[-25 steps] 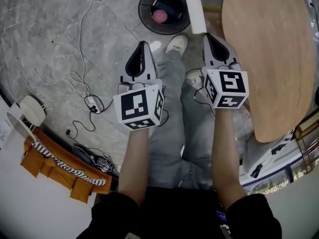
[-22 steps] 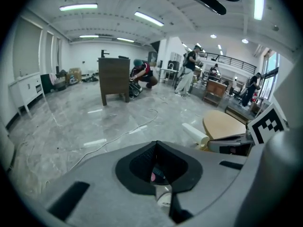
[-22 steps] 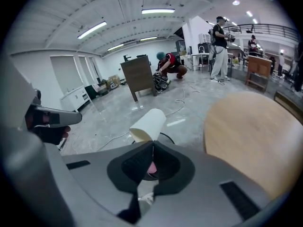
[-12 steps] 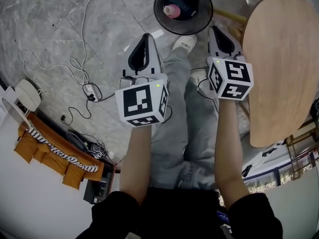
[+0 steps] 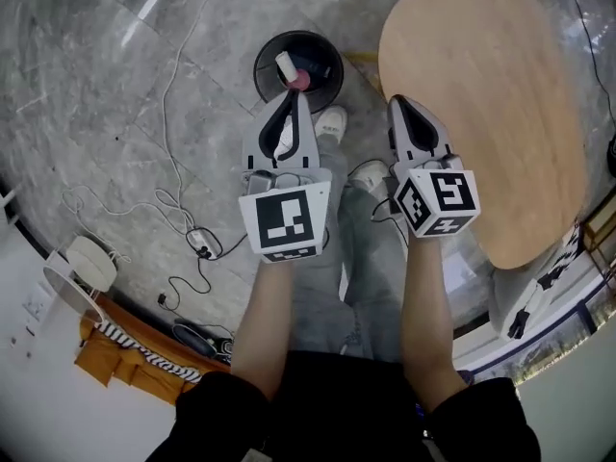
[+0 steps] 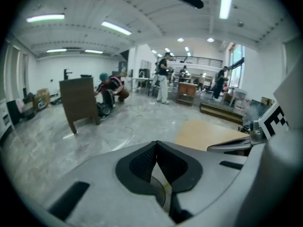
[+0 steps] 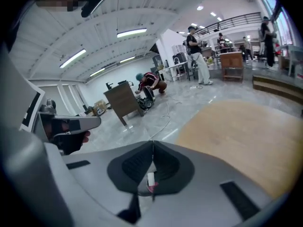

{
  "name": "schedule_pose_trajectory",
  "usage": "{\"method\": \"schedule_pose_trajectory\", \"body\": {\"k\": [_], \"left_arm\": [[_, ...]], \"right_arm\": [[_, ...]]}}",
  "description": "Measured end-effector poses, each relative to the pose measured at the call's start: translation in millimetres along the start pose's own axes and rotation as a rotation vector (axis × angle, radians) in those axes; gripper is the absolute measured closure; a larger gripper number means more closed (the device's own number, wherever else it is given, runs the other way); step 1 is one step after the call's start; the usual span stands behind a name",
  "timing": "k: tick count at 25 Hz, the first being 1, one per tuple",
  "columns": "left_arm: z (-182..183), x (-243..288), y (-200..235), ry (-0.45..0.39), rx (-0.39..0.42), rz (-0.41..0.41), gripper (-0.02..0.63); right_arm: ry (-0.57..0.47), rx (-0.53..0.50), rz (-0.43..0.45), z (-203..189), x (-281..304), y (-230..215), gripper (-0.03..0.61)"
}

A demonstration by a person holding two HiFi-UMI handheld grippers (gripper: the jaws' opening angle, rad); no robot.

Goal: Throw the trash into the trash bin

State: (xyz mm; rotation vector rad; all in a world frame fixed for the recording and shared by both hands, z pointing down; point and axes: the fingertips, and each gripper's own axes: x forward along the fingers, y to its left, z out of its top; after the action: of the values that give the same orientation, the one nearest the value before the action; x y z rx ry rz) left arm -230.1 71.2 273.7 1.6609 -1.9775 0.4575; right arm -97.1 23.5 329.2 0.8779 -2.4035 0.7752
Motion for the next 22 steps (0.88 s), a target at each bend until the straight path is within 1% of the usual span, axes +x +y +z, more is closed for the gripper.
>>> {"method": "schedule_pose_trajectory", "body": {"k": [2, 6, 10, 13, 16, 18, 22], "left_arm": [[34.6, -0.4, -35.3, -0.047, 0.044, -0.069, 0.612], [92.8, -8.5, -103.5, -0.119, 0.054, -0.198, 0.612], [137.7, -31.0, -178.0, -0.164, 0.093, -0.305, 0.612], [164.8, -55.2, -214.0, -0.181, 0.140, -0.345, 0.612], [193.0, -85.6, -251.4, -0.213, 0.165, -0.408, 0.612], [214.9, -108.7, -283.6, -0.251, 0.186, -0.466, 0.612], [258.3, -155.3, -351.3, -0.342, 0.212, -0.574, 0.612]], "right_arm": [[-0.056, 0.027, -0.054, 24.7, -30.0, -16.9, 0.568], [-0.179, 0.089, -0.179, 69.7, -95.9, -51.7, 0.568], [-0.283, 0.140, -0.295, 105.6, -175.9, -89.2, 0.569], [-0.345, 0.167, -0.399, 125.8, -241.5, -111.4, 0.569], [-0.429, 0.184, -0.494, 146.3, -312.7, -126.3, 0.569], [-0.503, 0.203, -0.555, 158.6, -362.5, -134.2, 0.568], [-0.636, 0.217, -0.637, 183.0, -455.3, -140.6, 0.569]]}}
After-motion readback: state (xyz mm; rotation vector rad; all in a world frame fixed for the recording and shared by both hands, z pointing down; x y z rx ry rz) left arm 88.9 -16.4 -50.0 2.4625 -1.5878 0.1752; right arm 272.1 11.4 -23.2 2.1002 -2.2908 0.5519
